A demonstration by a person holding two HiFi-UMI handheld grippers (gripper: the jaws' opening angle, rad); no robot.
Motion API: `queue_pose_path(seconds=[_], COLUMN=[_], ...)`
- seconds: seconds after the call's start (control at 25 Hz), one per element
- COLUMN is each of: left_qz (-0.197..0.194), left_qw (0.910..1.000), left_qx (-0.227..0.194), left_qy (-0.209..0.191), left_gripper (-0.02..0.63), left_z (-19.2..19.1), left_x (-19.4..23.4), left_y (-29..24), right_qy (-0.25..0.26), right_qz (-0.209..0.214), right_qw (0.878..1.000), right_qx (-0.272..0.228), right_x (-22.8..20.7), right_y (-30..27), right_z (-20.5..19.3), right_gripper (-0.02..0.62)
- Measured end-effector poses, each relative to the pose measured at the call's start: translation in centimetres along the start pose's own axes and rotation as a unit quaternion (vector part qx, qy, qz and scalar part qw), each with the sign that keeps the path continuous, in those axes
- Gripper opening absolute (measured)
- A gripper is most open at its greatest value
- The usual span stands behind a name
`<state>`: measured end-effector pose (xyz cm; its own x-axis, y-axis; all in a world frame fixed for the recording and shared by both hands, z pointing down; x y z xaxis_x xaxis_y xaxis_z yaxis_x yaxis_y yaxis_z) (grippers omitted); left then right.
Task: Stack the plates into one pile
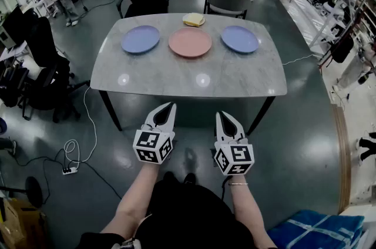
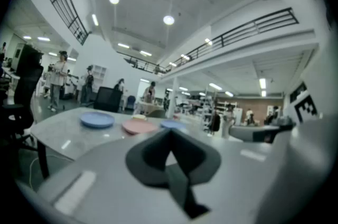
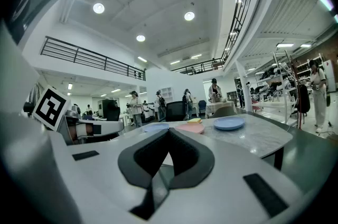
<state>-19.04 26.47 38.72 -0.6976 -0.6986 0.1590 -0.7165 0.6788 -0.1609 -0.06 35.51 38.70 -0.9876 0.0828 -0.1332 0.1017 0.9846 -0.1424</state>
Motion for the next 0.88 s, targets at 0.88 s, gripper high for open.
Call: queue_pose_path(seconds=[0.88], left_qz=[0.013], left_qw=[0.9979], left_qx=[0.006], left_qy=[0.063], left_gripper=[0.008], left_z=[-1.2], left_x=[0.7], left_y=[-0.7], right_qy=[-0.05], right_qz=[0.007], right_qw=[0.999], right_qx=[-0.005], right_x=[-1.6], right_y=[-0.5], right_z=[-0.3], right_gripper=[0.006])
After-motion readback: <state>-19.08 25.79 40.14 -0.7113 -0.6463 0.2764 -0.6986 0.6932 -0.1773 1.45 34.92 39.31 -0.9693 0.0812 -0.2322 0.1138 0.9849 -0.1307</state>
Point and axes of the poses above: the fingertips, and each gripper's own axes: y backward along the fingers, x to its left, z out of its top, the point moved 7 cm from there along y, backward along the fingers, and after that the axes turned 2 degrees about x, right-handed, at the moved point
